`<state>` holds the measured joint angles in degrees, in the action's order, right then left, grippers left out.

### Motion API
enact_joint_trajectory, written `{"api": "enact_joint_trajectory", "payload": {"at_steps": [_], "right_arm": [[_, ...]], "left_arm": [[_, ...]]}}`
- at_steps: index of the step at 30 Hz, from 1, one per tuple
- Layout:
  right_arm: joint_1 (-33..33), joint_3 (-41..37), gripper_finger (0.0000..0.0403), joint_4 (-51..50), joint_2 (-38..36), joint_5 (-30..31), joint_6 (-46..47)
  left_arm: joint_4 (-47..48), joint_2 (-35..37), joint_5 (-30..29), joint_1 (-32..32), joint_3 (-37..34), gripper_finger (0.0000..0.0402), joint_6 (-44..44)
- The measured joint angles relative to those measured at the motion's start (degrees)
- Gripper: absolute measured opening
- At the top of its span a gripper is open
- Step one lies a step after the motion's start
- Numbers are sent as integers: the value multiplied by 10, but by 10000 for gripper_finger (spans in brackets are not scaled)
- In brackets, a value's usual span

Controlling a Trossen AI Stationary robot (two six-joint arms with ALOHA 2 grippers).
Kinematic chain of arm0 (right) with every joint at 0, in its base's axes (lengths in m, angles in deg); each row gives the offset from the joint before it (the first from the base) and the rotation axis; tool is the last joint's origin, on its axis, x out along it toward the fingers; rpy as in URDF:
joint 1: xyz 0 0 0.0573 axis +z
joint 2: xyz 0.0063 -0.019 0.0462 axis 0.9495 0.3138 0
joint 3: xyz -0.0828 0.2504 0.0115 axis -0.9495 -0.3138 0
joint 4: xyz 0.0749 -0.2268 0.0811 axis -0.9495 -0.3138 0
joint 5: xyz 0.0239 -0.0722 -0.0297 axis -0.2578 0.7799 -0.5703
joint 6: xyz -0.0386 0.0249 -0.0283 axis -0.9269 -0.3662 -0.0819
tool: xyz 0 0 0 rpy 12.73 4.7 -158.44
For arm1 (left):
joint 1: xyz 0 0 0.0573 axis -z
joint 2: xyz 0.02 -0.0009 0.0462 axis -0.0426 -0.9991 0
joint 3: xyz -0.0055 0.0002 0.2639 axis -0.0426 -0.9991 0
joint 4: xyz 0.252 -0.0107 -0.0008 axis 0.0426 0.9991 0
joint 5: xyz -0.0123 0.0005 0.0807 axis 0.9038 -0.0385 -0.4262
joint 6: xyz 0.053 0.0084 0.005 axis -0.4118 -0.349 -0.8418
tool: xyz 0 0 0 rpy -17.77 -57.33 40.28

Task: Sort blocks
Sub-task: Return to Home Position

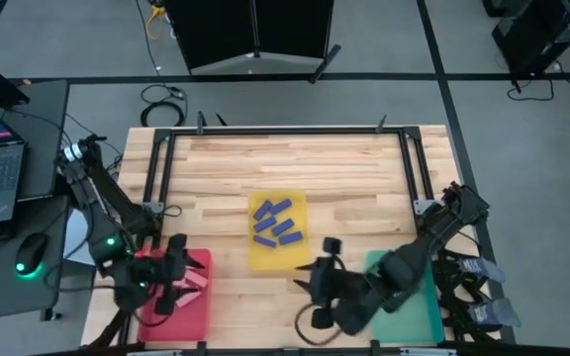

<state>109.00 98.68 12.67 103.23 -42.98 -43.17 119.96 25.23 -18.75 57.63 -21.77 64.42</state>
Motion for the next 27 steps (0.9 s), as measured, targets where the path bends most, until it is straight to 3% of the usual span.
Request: {"api": "enact_joint_trajectory", "payload": {"at_steps": [3,6,7,11,16,22,27], "right_arm": [[-28,-30,26,98,0,-77,-102],[-55,-76,16,169,0,-139,-176],[-65,-94,16,177,-3,-148,-189],[-118,-208,7,272,-52,-201,-209],[-172,-413,5,483,-172,-291,-234],[-190,-651,5,603,-367,-258,-234],[-158,-811,5,648,-538,-174,-230]], "left_arm": [[-41,6,-53,-11,3,145,-92],[-48,7,-78,-38,-3,37,-128],[-51,8,-88,-45,-9,19,-139],[-174,37,-91,-76,-61,6,-237],[-396,111,6,-158,-187,3,-352],[-430,245,33,-241,-303,2,-367],[-428,395,34,-266,-379,1,-398]]}}
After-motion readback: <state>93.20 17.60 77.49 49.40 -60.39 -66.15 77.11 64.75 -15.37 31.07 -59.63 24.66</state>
